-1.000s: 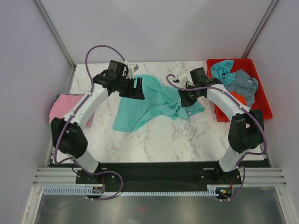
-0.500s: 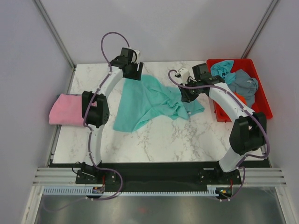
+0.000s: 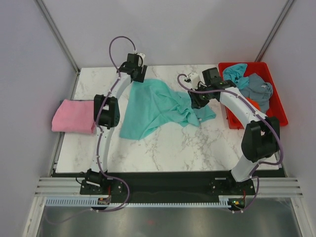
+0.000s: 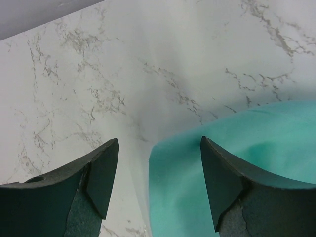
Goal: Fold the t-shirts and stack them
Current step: Flatten the tshirt out
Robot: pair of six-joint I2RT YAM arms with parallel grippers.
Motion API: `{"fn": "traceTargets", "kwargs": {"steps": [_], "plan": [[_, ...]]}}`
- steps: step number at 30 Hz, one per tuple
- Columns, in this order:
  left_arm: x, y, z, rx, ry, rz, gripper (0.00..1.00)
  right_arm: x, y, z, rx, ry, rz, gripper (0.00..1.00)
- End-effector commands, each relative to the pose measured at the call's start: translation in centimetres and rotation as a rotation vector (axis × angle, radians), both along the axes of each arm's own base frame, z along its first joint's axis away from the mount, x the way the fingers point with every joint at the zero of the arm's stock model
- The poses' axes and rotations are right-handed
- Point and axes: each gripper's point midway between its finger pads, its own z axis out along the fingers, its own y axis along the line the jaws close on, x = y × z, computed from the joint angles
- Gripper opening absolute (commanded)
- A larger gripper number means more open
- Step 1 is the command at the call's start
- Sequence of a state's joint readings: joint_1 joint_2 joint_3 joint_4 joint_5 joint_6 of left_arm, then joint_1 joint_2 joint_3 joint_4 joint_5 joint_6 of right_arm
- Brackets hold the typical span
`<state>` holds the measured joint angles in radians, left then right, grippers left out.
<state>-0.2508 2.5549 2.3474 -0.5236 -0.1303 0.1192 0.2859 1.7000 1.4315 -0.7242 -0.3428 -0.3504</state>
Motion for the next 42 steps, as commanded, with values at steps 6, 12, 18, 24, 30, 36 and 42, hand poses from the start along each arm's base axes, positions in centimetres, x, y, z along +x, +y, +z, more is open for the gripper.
{"fn": "traceTargets", "kwargs": {"steps": [6, 12, 18, 24, 30, 36, 42], "plan": [[3.0, 0.8, 0.3, 0.009, -0.098, -0.014, 0.77, 0.7, 0.7, -0.2, 0.032, 0.018, 0.007, 0.41], [3.2, 0.6, 0.1, -0.026, -0.093, -0.018, 0.76, -0.6, 1.0, 3.0, 0.054, 0.008, 0.056, 0.45], [2.7, 0.8, 1.4, -0.048, -0.089, 0.001, 0.76, -4.1, -0.8, 4.9, -0.106, -0.283, 0.303, 0.53], [2.1, 0.8, 2.5, -0.056, -0.083, 0.007, 0.76, -7.3, -0.1, 4.4, -0.148, -0.358, 0.463, 0.59], [1.4, 0.7, 2.2, -0.059, -0.057, 0.011, 0.77, -7.1, 1.2, 1.4, -0.181, -0.387, 0.519, 0.59], [1.2, 0.8, 2.6, -0.052, -0.059, 0.014, 0.77, -5.2, 1.7, -0.3, -0.223, -0.411, 0.523, 0.58], [0.9, 0.9, 2.5, -0.055, -0.048, 0.019, 0.77, -3.6, 1.8, 0.5, -0.245, -0.469, 0.487, 0.56]]}}
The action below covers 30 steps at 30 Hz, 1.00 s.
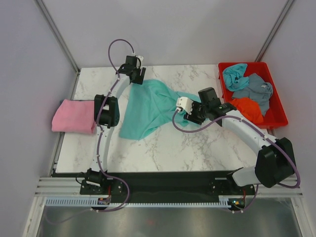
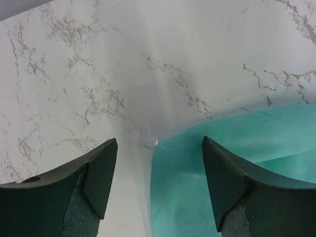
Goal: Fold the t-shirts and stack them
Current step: Flatten the tshirt out
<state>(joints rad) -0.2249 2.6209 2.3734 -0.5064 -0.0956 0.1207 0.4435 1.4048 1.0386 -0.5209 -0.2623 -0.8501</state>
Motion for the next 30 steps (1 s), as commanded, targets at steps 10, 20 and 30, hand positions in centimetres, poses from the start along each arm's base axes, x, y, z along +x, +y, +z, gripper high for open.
{"fn": "traceTargets", "kwargs": {"steps": [10, 20, 30], "plan": [[0.0, -0.6, 4.8, -0.041, -0.064, 0.015, 0.77, 3.4, 1.3, 1.8, 0.051, -0.131, -0.042, 0.48], [-0.1, -0.4, 4.7, -0.034, -0.061, 0.020, 0.77, 2.5, 1.9, 2.7, 0.057, -0.125, -0.016, 0.47], [-0.3, -0.7, 4.6, -0.029, -0.057, 0.018, 0.77, 3.7, 1.8, 2.0, 0.020, -0.146, -0.056, 0.38]]}}
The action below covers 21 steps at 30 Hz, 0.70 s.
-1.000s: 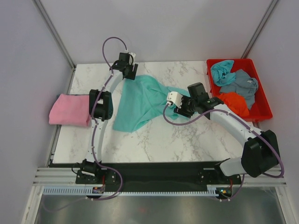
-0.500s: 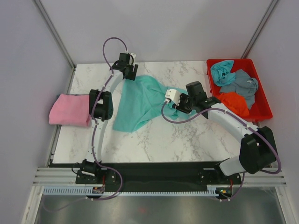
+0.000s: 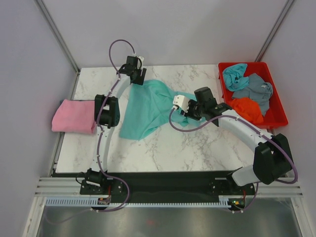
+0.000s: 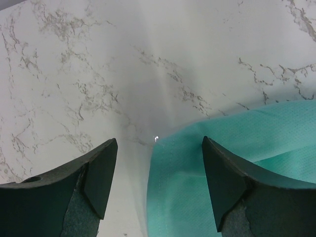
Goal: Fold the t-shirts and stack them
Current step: Flatten the tshirt out
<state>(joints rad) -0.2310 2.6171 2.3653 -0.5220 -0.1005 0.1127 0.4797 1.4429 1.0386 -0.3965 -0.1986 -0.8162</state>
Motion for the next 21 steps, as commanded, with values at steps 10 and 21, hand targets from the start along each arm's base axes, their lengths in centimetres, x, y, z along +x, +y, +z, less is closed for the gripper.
{"fn": "traceTargets", "kwargs": {"steps": [10, 21], "plan": [[0.2, -0.3, 5.2, -0.018, -0.082, 0.022, 0.78, 3.8, 0.0, 3.1, -0.003, -0.158, -0.083, 0.03], [0.7, 1.2, 5.8, 0.038, -0.110, 0.048, 0.79, 7.4, 0.7, 13.0, 0.097, -0.364, -0.158, 0.00]]}}
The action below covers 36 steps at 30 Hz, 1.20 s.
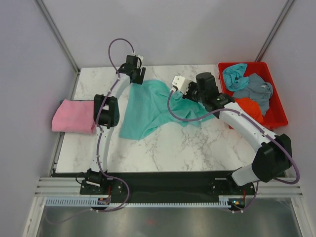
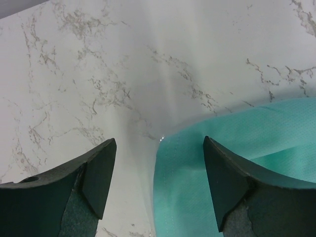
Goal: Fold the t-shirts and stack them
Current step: Flatten the tshirt out
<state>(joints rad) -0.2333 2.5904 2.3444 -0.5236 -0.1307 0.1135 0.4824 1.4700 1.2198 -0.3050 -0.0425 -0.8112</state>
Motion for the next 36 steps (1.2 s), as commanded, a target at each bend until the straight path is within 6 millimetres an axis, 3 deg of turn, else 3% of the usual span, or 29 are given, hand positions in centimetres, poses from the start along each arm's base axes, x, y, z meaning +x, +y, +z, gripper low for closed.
{"fn": "traceTargets", "kwargs": {"steps": [1, 5, 11, 15, 19, 21, 26, 28, 36], "plan": [[1.5, 1.1, 5.2, 0.036, -0.127, 0.043, 0.80, 1.6, 0.6, 5.4, 0.076, -0.120, -0.033, 0.00], [3.1, 1.8, 5.2, 0.092, -0.176, 0.012, 0.83, 1.7, 0.5, 6.7, 0.091, -0.144, -0.042, 0.00], [3.4, 1.6, 2.4, 0.099, -0.150, -0.017, 0.87, 1.5, 0.6, 7.5, 0.101, -0.147, -0.044, 0.00], [3.0, 0.7, 1.2, 0.055, -0.113, -0.063, 0.77, 1.4, 0.5, 7.5, 0.104, -0.142, -0.048, 0.00], [1.7, -1.0, 0.0, -0.037, -0.044, -0.106, 0.75, 1.6, 0.2, 7.2, 0.091, -0.138, -0.064, 0.00], [1.5, -1.4, 0.0, -0.045, -0.036, -0.124, 0.69, 1.7, 0.3, 7.1, 0.094, -0.136, -0.066, 0.00], [1.3, -2.5, 0.4, -0.118, -0.024, -0.187, 0.71, 2.0, 0.5, 7.0, 0.095, -0.132, -0.066, 0.00], [1.1, -3.4, 1.4, -0.161, -0.027, -0.235, 0.74, 2.2, 0.5, 7.2, 0.097, -0.137, -0.069, 0.00], [0.2, -3.4, 2.3, -0.215, 0.005, -0.302, 0.66, 2.5, 0.7, 7.0, 0.098, -0.133, -0.071, 0.00]]}}
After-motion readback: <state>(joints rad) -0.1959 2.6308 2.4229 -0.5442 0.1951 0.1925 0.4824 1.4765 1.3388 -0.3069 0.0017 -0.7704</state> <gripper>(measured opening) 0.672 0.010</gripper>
